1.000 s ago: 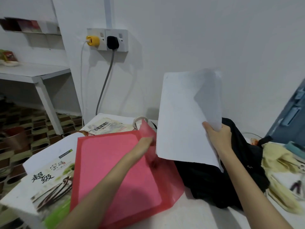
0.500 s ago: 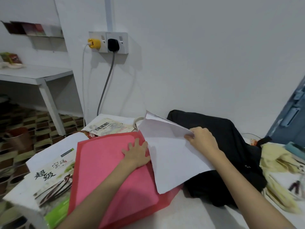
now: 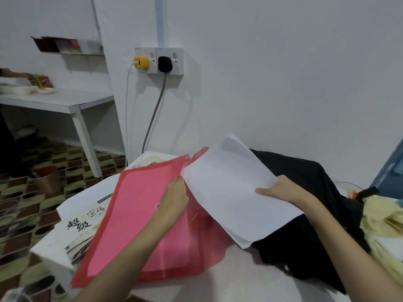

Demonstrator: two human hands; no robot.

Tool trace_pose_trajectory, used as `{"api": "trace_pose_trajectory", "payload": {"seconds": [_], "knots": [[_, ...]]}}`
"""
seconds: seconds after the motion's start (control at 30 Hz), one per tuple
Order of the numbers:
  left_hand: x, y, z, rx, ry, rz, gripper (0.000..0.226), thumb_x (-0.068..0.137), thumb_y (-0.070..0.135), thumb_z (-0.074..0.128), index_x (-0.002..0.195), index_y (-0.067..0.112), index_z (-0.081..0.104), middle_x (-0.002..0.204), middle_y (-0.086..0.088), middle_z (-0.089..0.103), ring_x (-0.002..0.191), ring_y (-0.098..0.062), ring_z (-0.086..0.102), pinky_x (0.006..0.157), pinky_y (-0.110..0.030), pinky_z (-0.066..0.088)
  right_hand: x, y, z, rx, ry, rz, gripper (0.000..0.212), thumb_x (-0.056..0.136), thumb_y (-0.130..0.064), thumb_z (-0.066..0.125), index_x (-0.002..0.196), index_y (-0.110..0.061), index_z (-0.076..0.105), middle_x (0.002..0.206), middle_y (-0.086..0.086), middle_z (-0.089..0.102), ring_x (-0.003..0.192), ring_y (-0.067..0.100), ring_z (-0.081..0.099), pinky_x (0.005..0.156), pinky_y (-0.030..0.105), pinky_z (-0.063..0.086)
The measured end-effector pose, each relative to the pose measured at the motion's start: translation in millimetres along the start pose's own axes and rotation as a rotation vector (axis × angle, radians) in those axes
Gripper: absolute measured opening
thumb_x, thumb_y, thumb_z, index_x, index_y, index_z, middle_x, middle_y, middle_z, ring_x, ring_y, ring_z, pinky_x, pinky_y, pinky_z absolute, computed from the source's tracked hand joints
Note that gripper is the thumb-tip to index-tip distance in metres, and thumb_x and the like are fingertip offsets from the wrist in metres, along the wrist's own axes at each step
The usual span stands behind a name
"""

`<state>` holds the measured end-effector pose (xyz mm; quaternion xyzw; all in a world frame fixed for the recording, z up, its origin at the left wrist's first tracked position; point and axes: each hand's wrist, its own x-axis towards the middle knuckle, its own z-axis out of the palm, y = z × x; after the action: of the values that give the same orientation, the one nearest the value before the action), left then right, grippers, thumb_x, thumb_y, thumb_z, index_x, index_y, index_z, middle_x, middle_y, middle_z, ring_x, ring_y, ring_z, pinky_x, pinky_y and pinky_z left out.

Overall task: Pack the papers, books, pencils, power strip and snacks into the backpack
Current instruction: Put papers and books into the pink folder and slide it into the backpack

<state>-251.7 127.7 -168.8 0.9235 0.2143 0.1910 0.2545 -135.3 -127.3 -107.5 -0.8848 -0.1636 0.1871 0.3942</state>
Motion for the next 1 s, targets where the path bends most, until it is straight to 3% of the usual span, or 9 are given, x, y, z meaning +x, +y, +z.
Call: {"api": "trace_pose_trajectory", "payload": {"seconds": [0.17,0.33,0.43,0.57,0.7,0.73,0.8,0.87,1.0], "knots": [[-5,0,2,0.001,-0.032,-0.021,0.04,0.075,-0.017,0.038,0.113,-0.007,0.049,0.12,-0.021,0.049,0.112,-0.036,0.049,0.093,-0.045,0.039,2,1,-3,0.01,-0.013,0.011,0.036,0.076,-0.024,0.076,0.103,-0.003,0.065,0.097,0.01,0.07,0.089,0.025,0.067,0.088,0.039,0.052],[-10,2,7,0.007,-0.006,0.058,0.038,0.075,-0.012,0.04,0.109,-0.002,0.054,0.108,-0.017,0.056,0.098,-0.038,0.056,0.08,-0.046,0.044,0,-8,5,-0.105,-0.014,0.018,0.037,0.079,-0.024,0.072,0.097,0.007,0.062,0.079,0.009,0.057,0.069,0.02,0.053,0.059,0.027,0.038],[-12,9,3,0.007,-0.039,0.066,0.042,0.069,-0.019,0.037,0.106,-0.005,0.052,0.109,-0.017,0.053,0.098,-0.039,0.055,0.08,-0.046,0.043,4,-13,18,-0.15,0.008,0.014,0.029,0.079,-0.025,0.071,0.071,-0.003,0.052,0.066,0.003,0.047,0.059,0.016,0.044,0.054,0.025,0.032],[-12,18,-7,0.018,-0.059,0.039,0.032,0.067,-0.021,0.037,0.084,-0.003,0.056,0.101,-0.016,0.053,0.097,-0.034,0.054,0.079,-0.042,0.04,9,-18,37,-0.161,0.125,0.001,0.026,0.083,-0.026,0.064,0.079,-0.005,0.05,0.075,0.002,0.051,0.074,0.022,0.053,0.065,0.031,0.044],[-12,19,-16,-0.03,-0.052,-0.007,0.033,0.064,-0.022,0.037,0.058,0.011,0.033,0.072,-0.005,0.046,0.077,-0.029,0.049,0.065,-0.041,0.037,15,-16,52,-0.057,0.206,0.048,0.025,0.083,-0.026,0.063,0.083,-0.006,0.049,0.084,0.005,0.054,0.081,0.025,0.054,0.074,0.034,0.047],[-11,20,-18,-0.051,-0.054,-0.021,0.03,0.065,-0.021,0.037,0.061,0.008,0.039,0.073,-0.009,0.05,0.079,-0.032,0.053,0.065,-0.043,0.038,16,-16,56,-0.034,0.212,0.052,0.024,0.082,-0.025,0.063,0.078,-0.006,0.049,0.083,0.006,0.055,0.079,0.026,0.055,0.071,0.033,0.047],[-9,22,-24,-0.079,-0.116,-0.056,0.035,0.071,-0.019,0.041,0.092,0.005,0.057,0.108,-0.02,0.059,0.106,-0.035,0.054,0.084,-0.041,0.044,16,-16,63,0.013,0.218,0.05,0.023,0.081,-0.024,0.063,0.069,-0.01,0.05,0.08,0.006,0.058,0.076,0.026,0.056,0.064,0.031,0.044],[-7,23,-29,-0.092,-0.216,-0.109,0.059,0.075,-0.016,0.049,0.132,0.0,0.044,0.142,-0.013,0.042,0.13,-0.03,0.039,0.104,-0.034,0.037,15,-17,69,0.063,0.221,0.029,0.02,0.081,-0.022,0.063,0.07,-0.009,0.053,0.078,0.004,0.059,0.076,0.026,0.057,0.059,0.028,0.041],[-9,28,-42,-0.27,-0.215,-0.184,0.072,0.074,-0.017,0.048,0.142,0.003,0.032,0.146,-0.012,0.037,0.125,-0.026,0.045,0.09,-0.027,0.043,7,-19,85,0.16,0.291,-0.093,0.013,0.081,-0.017,0.063,0.083,-0.009,0.053,0.079,0.001,0.057,0.072,0.019,0.054,0.057,0.028,0.039]]}}
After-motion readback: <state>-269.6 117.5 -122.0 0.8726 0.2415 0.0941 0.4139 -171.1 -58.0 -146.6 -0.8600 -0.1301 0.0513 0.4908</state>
